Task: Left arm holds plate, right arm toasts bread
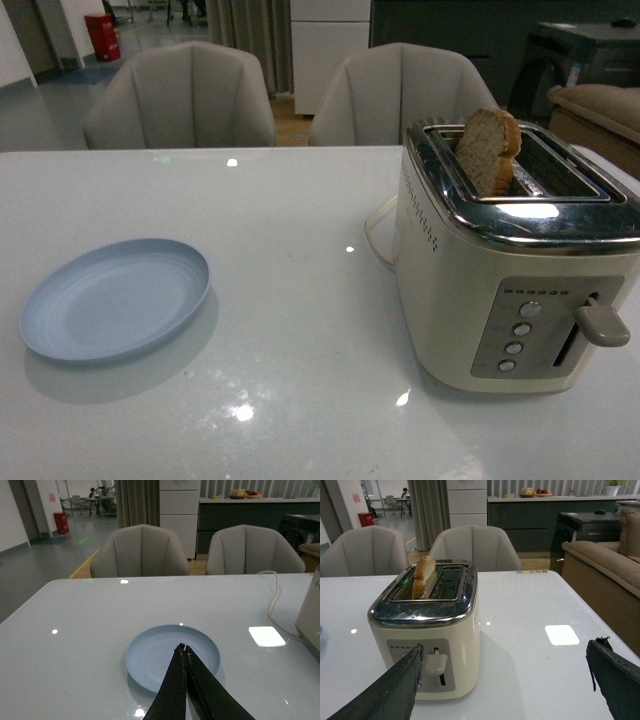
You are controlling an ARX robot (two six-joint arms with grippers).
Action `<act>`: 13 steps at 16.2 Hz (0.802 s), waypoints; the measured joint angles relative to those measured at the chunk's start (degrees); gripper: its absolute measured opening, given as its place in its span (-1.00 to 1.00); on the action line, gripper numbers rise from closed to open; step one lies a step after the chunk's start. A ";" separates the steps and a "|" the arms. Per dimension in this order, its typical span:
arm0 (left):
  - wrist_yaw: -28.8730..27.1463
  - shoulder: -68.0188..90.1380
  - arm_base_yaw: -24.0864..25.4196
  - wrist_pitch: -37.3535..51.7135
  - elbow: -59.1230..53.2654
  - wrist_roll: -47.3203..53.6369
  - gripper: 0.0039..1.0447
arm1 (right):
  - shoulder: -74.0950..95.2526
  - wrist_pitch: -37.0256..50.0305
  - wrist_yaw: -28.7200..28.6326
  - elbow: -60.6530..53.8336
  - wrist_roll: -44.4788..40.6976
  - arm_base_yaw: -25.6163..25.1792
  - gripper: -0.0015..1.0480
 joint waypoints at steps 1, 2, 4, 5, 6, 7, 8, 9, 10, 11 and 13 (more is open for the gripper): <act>0.00 -1.62 0.00 -1.64 0.00 0.02 -0.97 | 0.00 0.00 0.00 0.00 0.00 0.00 0.88; 0.00 -2.84 0.00 -2.78 0.00 0.02 -0.97 | 0.00 0.02 0.00 0.00 0.02 0.00 0.88; 0.00 -4.68 0.00 -4.70 0.00 0.02 -0.97 | 0.00 0.00 0.00 0.00 0.02 0.00 0.88; 0.00 -5.79 0.00 -5.68 0.00 0.02 -0.97 | 0.00 0.00 0.00 0.00 0.02 0.00 0.88; -0.02 -8.70 0.00 -10.23 0.15 0.02 -0.97 | 0.00 0.00 0.00 0.00 0.00 0.00 0.88; 0.00 -14.97 0.00 -16.22 0.02 0.02 -0.97 | 0.00 0.00 0.00 0.00 0.00 0.00 0.88; -0.13 -15.26 0.00 -15.65 0.31 0.02 -0.97 | 0.00 0.11 -0.02 0.00 -0.02 0.00 0.88; -0.02 -15.26 0.00 -16.17 0.02 0.04 -0.97 | 0.00 0.02 0.00 0.00 -0.02 0.00 0.88; -0.02 -15.26 0.00 -15.76 0.02 0.02 -0.97 | 0.00 0.00 0.00 0.00 -0.02 0.00 0.88; 0.02 -15.26 0.00 -16.02 0.02 0.02 -0.97 | 0.00 0.04 0.00 0.00 -0.02 0.00 0.88; 0.00 -15.26 0.00 -15.96 0.02 0.04 -0.97 | 0.00 0.04 0.00 0.00 -0.02 0.00 0.88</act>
